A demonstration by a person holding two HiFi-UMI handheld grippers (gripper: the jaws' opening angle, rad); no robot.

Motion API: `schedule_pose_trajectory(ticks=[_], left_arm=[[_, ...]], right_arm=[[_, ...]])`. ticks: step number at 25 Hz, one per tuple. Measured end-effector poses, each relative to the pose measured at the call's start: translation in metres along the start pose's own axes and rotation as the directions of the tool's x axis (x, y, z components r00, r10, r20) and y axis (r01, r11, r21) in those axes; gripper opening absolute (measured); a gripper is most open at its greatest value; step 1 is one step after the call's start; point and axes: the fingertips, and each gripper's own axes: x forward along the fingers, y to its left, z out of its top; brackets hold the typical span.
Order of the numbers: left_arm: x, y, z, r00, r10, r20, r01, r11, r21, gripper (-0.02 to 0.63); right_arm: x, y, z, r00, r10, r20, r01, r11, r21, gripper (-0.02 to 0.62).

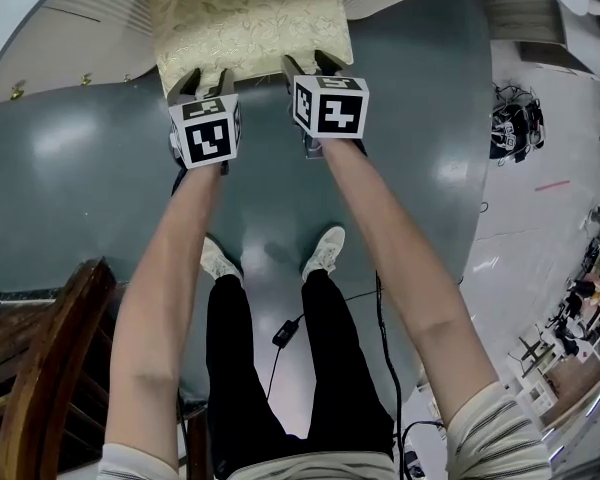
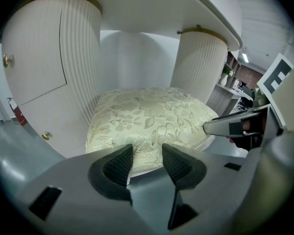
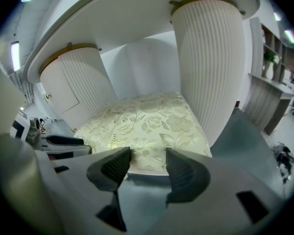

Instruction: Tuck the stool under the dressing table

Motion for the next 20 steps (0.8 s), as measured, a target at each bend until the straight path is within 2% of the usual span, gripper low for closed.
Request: schedule_pose_trajectory(ticks=[7, 16, 20], left_arm=[[0.003, -0.004, 0.0, 1.0, -0.017, 0.0, 0.017, 1.0, -0.004, 0.181], [0.025, -0.019, 0.029, 1.0, -0.017, 0.007, 0.017, 1.0, -0.014, 0.181], [0.028, -0.008, 0.039, 1.0, -0.006, -0.006, 0.006, 1.0, -0.005, 0.181]], right_arm=[[0.004, -0.005, 0.005, 1.0, -0.012, 0.001, 0.012, 1.0, -0.022, 0.229], [0.019, -0.033, 0.037, 1.0, -0.02, 0.013, 0.021, 0.999, -0.046, 0.229], [0.024, -0.026, 0.047, 1.0, -0.007, 0.019, 0.008, 0.999, -0.033, 0.229]])
